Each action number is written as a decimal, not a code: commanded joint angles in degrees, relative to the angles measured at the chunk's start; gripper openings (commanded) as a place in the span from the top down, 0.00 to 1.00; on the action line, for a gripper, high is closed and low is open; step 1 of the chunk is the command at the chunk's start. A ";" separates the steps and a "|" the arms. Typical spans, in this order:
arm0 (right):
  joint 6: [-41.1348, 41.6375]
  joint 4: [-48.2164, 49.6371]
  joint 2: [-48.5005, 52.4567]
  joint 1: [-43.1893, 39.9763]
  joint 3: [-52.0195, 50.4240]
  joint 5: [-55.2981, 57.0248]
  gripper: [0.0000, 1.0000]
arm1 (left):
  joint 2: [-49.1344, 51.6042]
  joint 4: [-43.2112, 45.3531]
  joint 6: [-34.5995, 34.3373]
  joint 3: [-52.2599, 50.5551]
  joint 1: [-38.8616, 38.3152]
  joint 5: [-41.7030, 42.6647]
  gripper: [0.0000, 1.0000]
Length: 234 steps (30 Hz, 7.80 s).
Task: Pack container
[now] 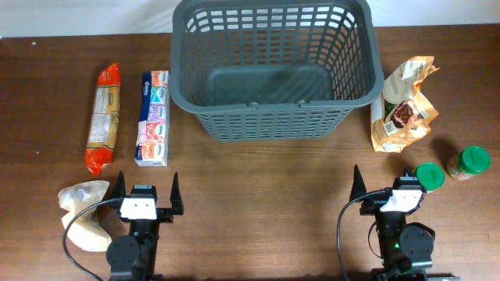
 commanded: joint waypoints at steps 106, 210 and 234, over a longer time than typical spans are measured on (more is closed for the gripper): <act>-0.81 -87.43 63.93 0.42 129.94 5.77 0.01 | 60.28 -77.48 12.63 106.20 0.00 34.60 0.01; 1.68 -68.22 87.52 -35.21 89.53 -13.11 0.01 | 56.39 -92.08 12.04 113.42 -4.55 21.11 0.01; 14.67 -62.18 87.62 -35.21 70.42 -5.75 0.01 | 56.39 -92.08 12.00 113.42 -4.57 21.18 0.01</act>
